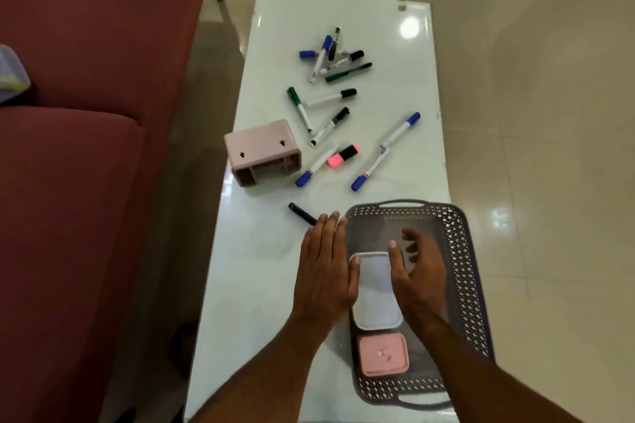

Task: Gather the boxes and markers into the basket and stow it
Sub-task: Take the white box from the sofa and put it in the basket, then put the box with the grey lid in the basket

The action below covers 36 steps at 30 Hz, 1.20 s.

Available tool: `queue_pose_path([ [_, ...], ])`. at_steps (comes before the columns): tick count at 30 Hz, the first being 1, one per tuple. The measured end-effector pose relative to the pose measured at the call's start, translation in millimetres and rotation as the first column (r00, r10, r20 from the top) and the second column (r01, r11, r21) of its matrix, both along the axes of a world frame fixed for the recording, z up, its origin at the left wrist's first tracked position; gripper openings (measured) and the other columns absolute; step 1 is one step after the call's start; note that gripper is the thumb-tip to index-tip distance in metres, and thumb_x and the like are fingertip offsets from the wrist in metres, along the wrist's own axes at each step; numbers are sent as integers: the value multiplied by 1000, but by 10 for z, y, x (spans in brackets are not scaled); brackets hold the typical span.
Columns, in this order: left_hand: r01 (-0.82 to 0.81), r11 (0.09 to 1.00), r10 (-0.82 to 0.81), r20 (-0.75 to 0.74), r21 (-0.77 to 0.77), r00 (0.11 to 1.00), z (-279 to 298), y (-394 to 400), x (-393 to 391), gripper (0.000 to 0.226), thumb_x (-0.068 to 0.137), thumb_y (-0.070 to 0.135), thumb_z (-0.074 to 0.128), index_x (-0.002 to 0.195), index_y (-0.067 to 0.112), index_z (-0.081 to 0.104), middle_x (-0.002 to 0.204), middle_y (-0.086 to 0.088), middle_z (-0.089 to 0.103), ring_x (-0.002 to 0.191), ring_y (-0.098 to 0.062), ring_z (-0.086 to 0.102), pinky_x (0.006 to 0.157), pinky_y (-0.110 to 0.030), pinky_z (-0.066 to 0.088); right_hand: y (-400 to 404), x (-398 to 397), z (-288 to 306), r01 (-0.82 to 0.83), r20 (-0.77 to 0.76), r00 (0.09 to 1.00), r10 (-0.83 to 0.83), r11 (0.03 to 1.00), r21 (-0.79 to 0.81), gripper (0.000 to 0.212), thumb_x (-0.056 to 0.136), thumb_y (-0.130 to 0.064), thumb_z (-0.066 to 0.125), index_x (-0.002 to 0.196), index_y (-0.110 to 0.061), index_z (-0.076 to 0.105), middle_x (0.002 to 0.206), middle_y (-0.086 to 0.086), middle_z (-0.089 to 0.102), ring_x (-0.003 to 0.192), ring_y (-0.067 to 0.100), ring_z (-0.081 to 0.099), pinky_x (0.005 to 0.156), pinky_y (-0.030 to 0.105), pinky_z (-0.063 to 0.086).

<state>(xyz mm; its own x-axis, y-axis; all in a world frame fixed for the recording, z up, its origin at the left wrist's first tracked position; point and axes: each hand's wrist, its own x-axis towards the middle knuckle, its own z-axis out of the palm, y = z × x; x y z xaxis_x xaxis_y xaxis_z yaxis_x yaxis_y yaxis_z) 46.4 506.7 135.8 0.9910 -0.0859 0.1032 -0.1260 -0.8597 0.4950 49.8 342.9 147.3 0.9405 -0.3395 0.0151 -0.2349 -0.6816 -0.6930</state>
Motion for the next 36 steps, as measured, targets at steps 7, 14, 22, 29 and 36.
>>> queue_pose_path([
  [7,-90,996,92,140,-21,986,417,1164,1031,64,98,30,56,155,7,37,162,-13,39,152,-30,34,124,-49,31,1287,1130,308,-225,207,952,226,974,-29,37,92,-27,67,126,-12,63,121,6,65,110,27,62,91,50,55],
  [14,-304,949,278,226,89,934,619,3122,1860,65,98,34,53,155,7,36,160,-15,40,149,-30,37,122,-50,32,3159,2096,598,-396,283,886,366,917,55,46,92,-32,65,132,-11,59,127,7,62,114,28,60,96,51,53],
  [22,-654,756,649,155,-18,745,535,5140,2357,68,92,33,58,150,5,39,156,-16,41,145,-34,41,118,-49,36,5096,2760,409,-502,146,865,480,819,278,66,85,-25,78,145,-21,51,136,-2,56,117,16,56,100,43,54],
  [29,-806,521,803,-159,-279,574,171,6295,2643,71,97,26,62,154,0,32,157,-21,38,148,-36,35,123,-43,27,6368,3121,134,-422,-54,842,536,718,554,71,85,-13,79,149,-17,48,145,4,51,116,15,56,96,28,49],
  [36,-832,438,713,-432,-342,553,-55,6677,2878,66,103,31,54,157,2,30,161,-18,38,149,-32,37,120,-37,28,7099,3456,-458,-399,-192,773,604,699,593,78,66,-42,81,138,-31,54,136,6,58,121,21,63,104,47,55],
])
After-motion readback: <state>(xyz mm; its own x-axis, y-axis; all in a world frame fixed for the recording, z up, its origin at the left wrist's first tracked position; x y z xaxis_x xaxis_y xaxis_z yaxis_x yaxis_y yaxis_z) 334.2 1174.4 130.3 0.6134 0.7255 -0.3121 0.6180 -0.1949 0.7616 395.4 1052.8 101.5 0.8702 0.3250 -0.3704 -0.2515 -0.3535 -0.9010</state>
